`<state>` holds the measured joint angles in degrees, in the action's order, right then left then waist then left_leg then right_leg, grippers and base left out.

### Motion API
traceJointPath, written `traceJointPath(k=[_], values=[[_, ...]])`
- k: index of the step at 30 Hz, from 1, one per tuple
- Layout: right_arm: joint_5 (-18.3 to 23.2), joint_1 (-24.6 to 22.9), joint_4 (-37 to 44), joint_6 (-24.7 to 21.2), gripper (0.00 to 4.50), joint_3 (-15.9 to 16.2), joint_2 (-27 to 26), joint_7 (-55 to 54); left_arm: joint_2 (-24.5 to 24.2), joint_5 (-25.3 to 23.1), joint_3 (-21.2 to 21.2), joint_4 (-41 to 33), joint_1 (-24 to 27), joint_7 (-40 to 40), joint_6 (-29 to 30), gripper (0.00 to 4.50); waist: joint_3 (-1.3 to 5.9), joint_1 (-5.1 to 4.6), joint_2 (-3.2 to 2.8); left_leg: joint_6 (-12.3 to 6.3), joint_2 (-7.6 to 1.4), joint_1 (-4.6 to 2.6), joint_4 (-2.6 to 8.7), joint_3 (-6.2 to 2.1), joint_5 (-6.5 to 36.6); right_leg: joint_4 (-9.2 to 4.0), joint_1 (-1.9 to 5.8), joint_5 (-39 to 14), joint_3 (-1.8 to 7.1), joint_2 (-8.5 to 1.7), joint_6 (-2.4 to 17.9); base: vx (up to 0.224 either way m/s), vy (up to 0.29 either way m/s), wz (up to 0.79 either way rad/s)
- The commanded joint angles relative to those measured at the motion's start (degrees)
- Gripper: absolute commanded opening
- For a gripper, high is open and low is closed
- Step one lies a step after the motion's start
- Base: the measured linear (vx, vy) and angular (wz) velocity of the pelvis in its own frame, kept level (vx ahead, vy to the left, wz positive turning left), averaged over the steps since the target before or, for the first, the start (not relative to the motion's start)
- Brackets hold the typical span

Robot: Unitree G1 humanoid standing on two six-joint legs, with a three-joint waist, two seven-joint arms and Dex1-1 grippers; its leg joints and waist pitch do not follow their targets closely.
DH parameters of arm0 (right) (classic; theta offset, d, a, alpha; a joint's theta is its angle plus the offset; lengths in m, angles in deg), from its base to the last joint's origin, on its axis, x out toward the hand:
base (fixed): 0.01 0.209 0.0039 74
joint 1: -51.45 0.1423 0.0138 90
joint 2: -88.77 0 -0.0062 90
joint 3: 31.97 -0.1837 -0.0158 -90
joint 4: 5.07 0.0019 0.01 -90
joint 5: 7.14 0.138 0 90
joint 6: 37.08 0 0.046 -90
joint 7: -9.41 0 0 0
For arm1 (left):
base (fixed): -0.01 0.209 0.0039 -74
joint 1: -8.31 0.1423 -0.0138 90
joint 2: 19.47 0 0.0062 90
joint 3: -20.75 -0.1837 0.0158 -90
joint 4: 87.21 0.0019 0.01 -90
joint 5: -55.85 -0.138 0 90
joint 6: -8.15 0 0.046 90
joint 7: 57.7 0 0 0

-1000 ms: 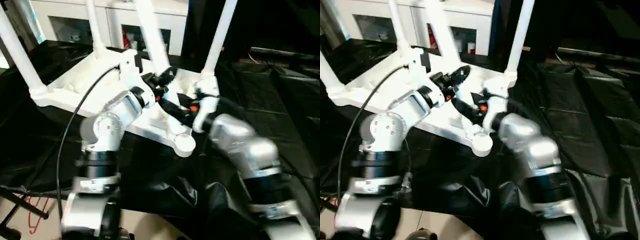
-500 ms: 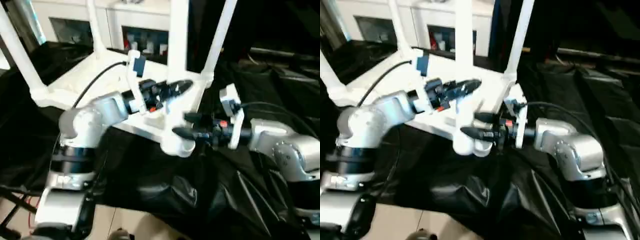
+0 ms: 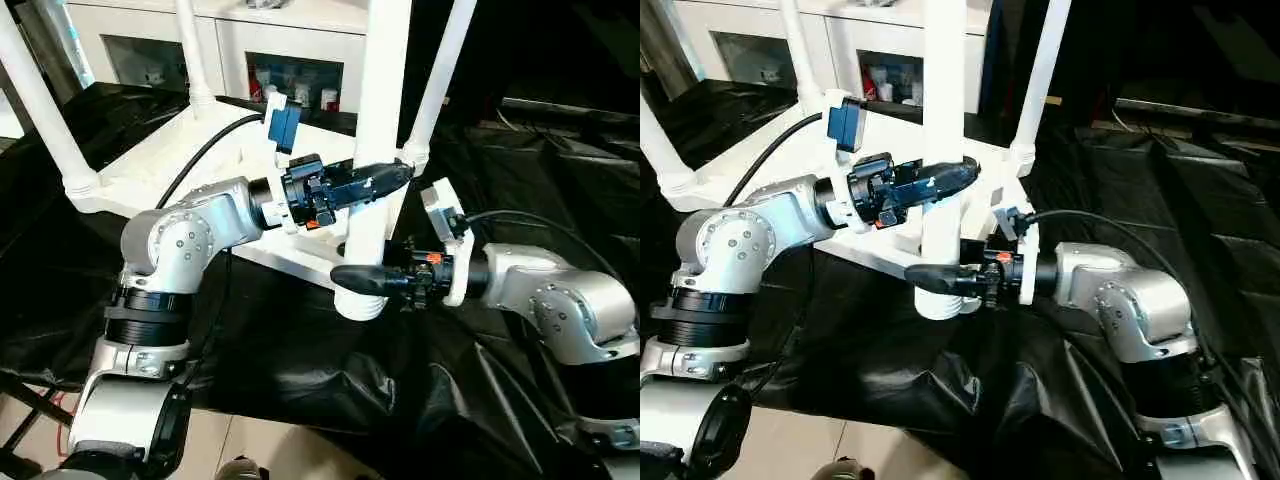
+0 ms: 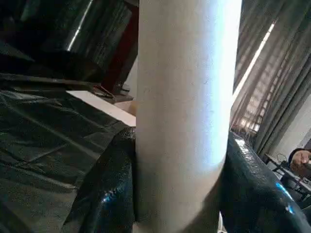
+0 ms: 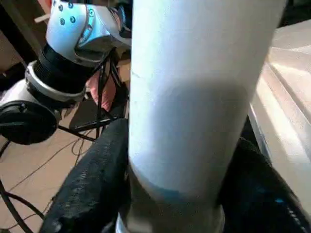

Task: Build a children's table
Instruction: Pick table leg

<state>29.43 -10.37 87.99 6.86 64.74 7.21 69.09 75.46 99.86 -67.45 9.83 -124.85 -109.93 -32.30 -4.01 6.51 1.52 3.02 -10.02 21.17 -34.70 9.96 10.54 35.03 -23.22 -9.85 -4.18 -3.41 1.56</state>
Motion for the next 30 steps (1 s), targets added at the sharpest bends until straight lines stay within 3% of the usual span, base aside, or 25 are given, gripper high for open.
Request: traceJointPath(k=[1,5,7,11,13,17,20,21,24,25,26,30], values=[[-0.6,0.1,-1.1,0.0,2.28,0.0,0.0,-1.7,0.7,1.4,-0.1,-2.5,-0.5,-1.4,-0.4,1.91,4.53,0.20,0.79,-1.46,-2.89,-0.41,3.67,-0.85,5.7,-4.11,3.53,-14.8,3.05,-5.06,8.8,0.000,0.000,0.00],[-0.8,-0.2,-0.9,0.1,2.08,0.0,-1.0,-2.6,0.7,1.6,0.1,-3.1,0.3,-1.0,-0.7,1.91,4.53,0.19,0.77,-1.11,-2.96,-0.48,3.72,-0.88,5.9,-4.06,3.49,-14.6,3.08,-5.12,8.8,0.000,0.000,0.00],[-1.0,-0.3,-0.9,0.6,2.03,-0.3,-1.7,-3.6,1.6,0.9,0.8,-2.9,0.7,2.5,-0.8,2.47,4.53,0.14,0.78,-1.10,-2.92,-0.43,3.71,-0.84,5.9,-4.01,3.49,-14.3,3.11,-5.06,8.8,0.000,0.000,0.00],[-2.2,-0.1,-0.7,1.7,2.01,-0.7,-2.8,-6.1,3.3,-1.0,2.0,-1.8,0.5,7.1,-3.0,2.68,4.51,0.22,1.00,-0.93,-2.91,-0.43,3.66,-0.78,5.9,-4.20,3.50,-14.4,3.11,-5.12,9.0,0.000,0.000,0.00],[-4.7,0.3,-0.5,3.2,1.98,0.0,-3.8,-9.1,3.8,-2.5,2.3,-1.5,0.5,10.1,-3.6,3.04,4.55,0.14,0.96,-0.48,-3.01,-0.40,3.75,-0.93,5.7,-3.99,3.45,-14.1,3.08,-5.01,8.3,0.000,0.000,0.00],[-9.5,1.4,-1.4,6.3,1.98,0.9,-7.1,-16.5,4.6,-7.3,0.7,-2.4,1.2,15.1,-6.8,3.01,4.48,-0.29,1.12,0.27,-2.82,-0.31,3.85,-0.94,5.9,-4.21,3.47,-15.3,3.11,-5.05,7.0,0.000,0.000,0.00],[-12.0,2.5,-2.9,8.2,1.98,0.7,-10.2,-22.0,7.4,-9.7,2.6,-0.9,0.5,24.3,-7.3,3.01,4.55,-0.27,0.98,0.43,-2.94,-0.51,3.81,-0.92,6.1,-4.09,3.41,-14.4,3.15,-5.04,7.4,0.000,0.000,0.00],[-13.2,3.1,-3.9,8.9,1.98,0.3,-12.2,-25.6,8.2,-13.0,2.8,0.6,-0.1,30.1,-8.8,3.01,4.51,-0.33,0.99,0.43,-2.94,-0.38,3.80,-0.92,6.0,-4.06,3.39,-13.9,3.20,-5.02,7.5,0.000,0.000,0.00],[-15.1,3.7,-4.7,9.9,1.98,0.3,-13.8,-29.0,9.3,-15.4,3.5,1.6,-0.2,34.9,-11.0,3.01,4.55,-0.49,1.08,0.47,-2.80,-0.42,3.89,-0.97,6.1,-4.18,3.45,-13.3,3.15,-4.88,6.8,0.000,0.000,0.00],[-15.5,4.1,-5.1,9.9,1.97,-0.5,-15.6,-31.6,11.1,-15.7,5.7,2.2,-0.3,39.4,-11.6,3.01,4.59,-0.49,1.00,0.51,-2.88,-0.43,3.85,-0.97,6.0,-4.01,3.49,-12.7,3.22,-4.97,6.9,0.000,0.000,0.00],[-15.6,4.2,-5.1,9.9,1.96,-0.8,-16.1,-32.2,11.5,-15.8,6.3,2.2,-0.3,40.4,-11.6,2.73,4.64,-0.61,1.07,0.44,-2.89,-0.38,3.85,-0.99,5.8,-3.90,3.50,-11.6,3.19,-4.91,7.3,0.000,0.000,0.00],[-16.7,4.2,-5.3,10.2,1.96,-0.3,-17.5,-34.0,12.5,-18.3,5.9,1.9,0.2,42.4,-15.3,2.55,4.61,-0.54,1.02,-0.05,-2.90,-0.43,3.91,-1.01,5.7,-3.87,3.47,-10.6,3.21,-4.91,7.3,0.000,0.000,0.00]])
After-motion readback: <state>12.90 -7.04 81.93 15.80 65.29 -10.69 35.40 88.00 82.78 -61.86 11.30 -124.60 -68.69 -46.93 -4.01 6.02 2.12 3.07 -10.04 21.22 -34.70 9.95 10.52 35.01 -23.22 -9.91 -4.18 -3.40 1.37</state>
